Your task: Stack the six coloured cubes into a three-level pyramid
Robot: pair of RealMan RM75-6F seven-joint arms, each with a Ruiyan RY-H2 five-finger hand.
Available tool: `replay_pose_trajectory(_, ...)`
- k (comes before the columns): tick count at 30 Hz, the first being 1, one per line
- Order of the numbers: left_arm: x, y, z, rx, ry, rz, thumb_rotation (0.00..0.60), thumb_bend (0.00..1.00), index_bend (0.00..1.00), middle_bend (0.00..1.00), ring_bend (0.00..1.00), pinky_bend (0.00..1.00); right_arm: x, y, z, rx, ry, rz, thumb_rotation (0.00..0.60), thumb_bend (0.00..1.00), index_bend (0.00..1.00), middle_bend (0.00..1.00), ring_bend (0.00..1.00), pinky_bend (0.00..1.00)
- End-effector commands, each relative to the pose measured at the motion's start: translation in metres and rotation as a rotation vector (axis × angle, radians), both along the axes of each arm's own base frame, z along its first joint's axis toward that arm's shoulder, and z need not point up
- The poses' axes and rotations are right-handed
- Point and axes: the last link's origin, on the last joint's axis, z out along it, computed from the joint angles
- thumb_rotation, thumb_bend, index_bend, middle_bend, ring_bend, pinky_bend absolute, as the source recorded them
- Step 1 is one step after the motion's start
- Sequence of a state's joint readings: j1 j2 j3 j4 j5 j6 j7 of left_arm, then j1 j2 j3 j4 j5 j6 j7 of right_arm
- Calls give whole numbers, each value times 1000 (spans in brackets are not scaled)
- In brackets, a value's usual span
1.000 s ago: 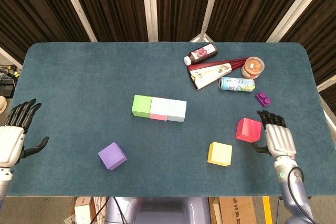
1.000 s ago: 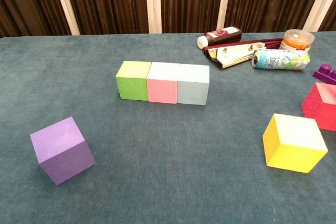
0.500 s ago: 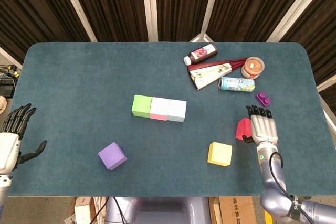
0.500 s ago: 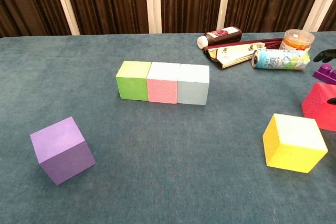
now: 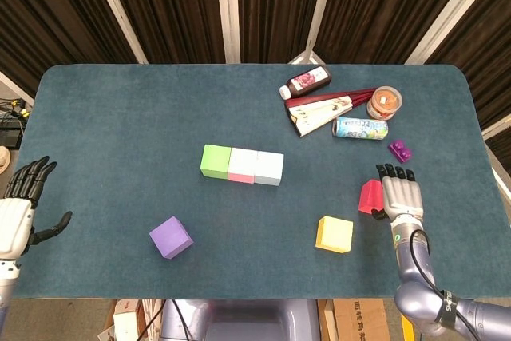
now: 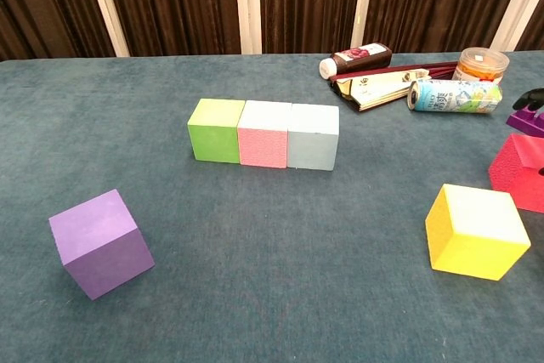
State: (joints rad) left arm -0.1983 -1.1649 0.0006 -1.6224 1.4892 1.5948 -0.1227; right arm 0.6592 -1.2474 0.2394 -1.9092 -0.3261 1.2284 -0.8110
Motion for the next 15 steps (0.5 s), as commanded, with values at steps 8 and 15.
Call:
replay_pose_trajectory(8, 0, 0, -2, 1, 7, 14, 600, 359, 0, 0, 0, 0, -1, -4, 2, 66, 6, -53, 600, 287, 67, 91, 0, 0)
replay_pose_trajectory(15, 0, 1, -4, -13, 22, 20, 600, 359, 0, 0, 0, 0, 4, -8, 9, 145, 28, -90, 600, 287, 44, 91, 0, 0)
